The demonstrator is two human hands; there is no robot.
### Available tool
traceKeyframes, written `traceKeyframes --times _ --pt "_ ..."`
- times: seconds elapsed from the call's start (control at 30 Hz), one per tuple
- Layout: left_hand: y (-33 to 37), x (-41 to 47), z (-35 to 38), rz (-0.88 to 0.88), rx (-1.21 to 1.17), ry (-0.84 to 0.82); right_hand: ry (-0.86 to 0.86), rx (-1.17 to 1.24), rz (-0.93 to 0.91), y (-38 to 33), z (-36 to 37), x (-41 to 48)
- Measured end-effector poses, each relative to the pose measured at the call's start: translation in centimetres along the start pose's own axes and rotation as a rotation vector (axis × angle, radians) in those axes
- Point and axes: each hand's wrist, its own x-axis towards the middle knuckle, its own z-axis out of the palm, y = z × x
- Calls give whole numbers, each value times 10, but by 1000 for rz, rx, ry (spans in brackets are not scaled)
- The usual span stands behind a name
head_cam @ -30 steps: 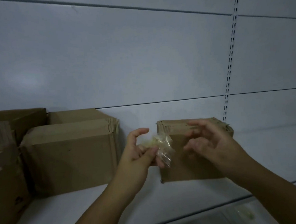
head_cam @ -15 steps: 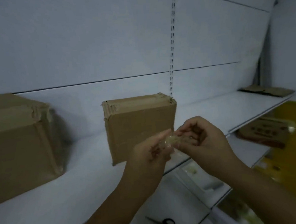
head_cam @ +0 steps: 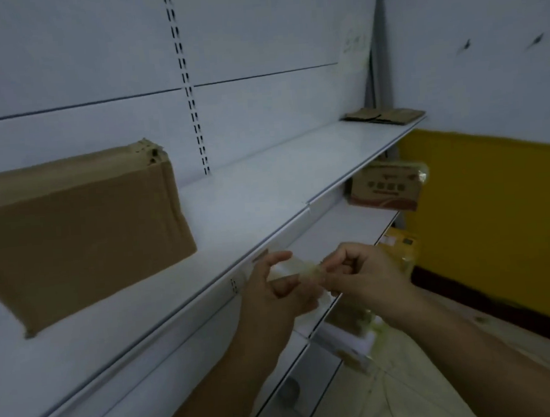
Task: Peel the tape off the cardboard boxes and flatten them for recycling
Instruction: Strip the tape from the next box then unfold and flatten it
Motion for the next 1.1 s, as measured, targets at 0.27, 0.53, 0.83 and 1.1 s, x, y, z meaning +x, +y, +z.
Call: traceKeyframes --times 0.27,0.53,0.83,1.1 --pt "-53 51 35 -69 98 125 -169 329 362 50 -44 15" --pt "-116 100 43 -380 132 161 -3 366 439 126 -64 58" --pt "-160 132 38 -436 234 424 -263 39 518 211 -49 82" --pt "-161 151 -14 -292 363 667 -187 -165 690 289 -50 132"
